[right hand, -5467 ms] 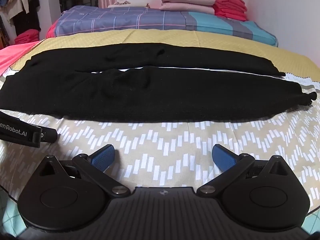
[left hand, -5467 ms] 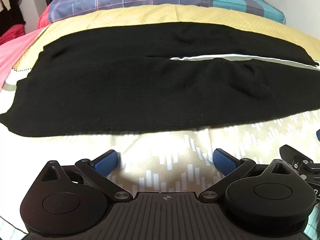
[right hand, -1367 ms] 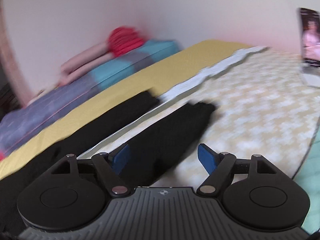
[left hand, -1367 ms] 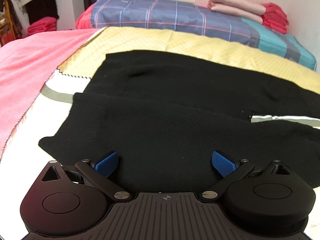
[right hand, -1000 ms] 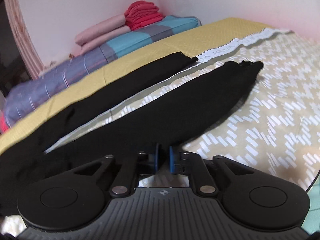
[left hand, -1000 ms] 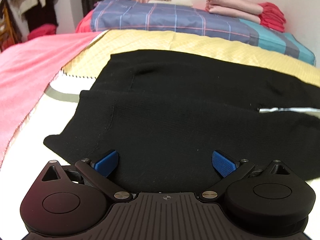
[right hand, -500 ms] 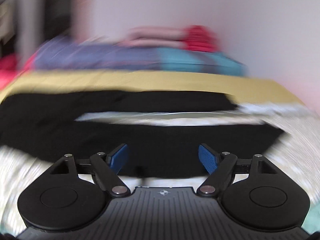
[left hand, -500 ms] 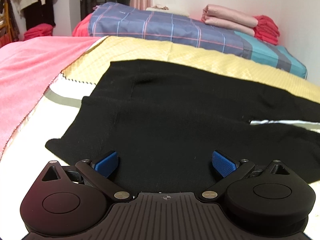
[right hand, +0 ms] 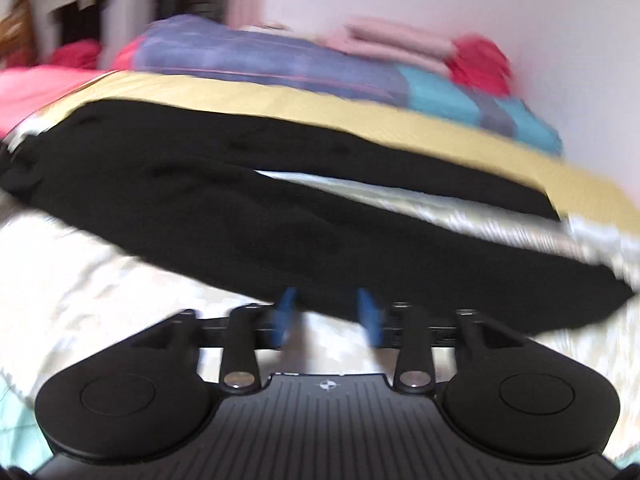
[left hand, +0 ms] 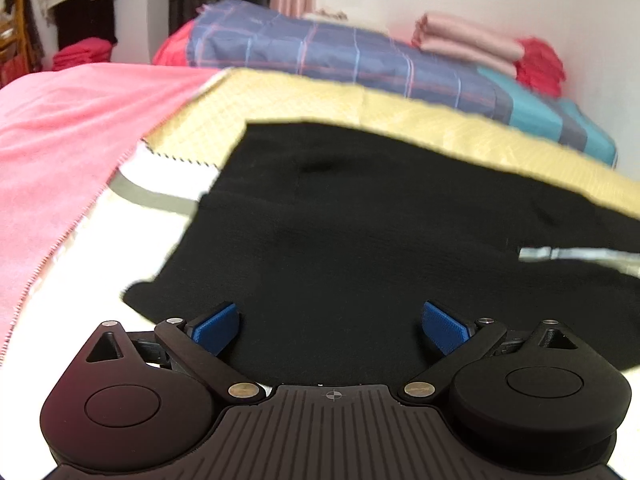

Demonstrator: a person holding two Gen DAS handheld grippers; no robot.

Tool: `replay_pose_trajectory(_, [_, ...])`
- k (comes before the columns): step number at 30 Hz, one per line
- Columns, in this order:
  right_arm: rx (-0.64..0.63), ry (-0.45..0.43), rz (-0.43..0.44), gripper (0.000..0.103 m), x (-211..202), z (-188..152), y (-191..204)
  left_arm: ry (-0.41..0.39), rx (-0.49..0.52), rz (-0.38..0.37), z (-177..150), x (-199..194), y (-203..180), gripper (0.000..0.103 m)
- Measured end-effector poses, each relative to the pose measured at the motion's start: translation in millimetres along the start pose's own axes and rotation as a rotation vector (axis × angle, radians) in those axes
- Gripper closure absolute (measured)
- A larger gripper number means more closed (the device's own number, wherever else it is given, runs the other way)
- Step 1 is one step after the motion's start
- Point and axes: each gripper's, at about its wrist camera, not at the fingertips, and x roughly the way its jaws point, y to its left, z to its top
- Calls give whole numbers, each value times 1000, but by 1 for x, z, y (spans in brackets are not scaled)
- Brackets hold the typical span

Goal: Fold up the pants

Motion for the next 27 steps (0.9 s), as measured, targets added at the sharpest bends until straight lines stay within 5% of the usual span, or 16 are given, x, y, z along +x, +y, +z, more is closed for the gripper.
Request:
replay_pose_trajectory(9, [-502,-169,367,40,18,39,177,-95,-108,73,14,-33,43,0])
replay_pose_trajectory(13, [-651,-214,423,54,36,46,237,-103,-176,120,6,-46,72,0])
replay_pose_trajectory(16, [-665,-235,407,58,59,67,257,-102,-217,141,0,-52,88,0])
replay_pose_trajectory(17, [-641,-231,404,67,67,73,260,-102,-228,142,-1,-53,91,0])
replay_pose_trajectory(18, [-610,-208,396,95,74,78,263,-103,-236,141,-3,-55,94,0])
replay_pose_trajectory(20, [-564,-163,407,96,67,77,266,-98,-251,132,-5,-58,95,0])
replay_pose_trajectory(23, [-599,-248,534,96,9,56,262,-113,-235,115,-6,-64,91,0])
replay_pose_trajectory(27, [-623,-209,475,93,26,44,265,-105,-220,103,3,-56,78,0])
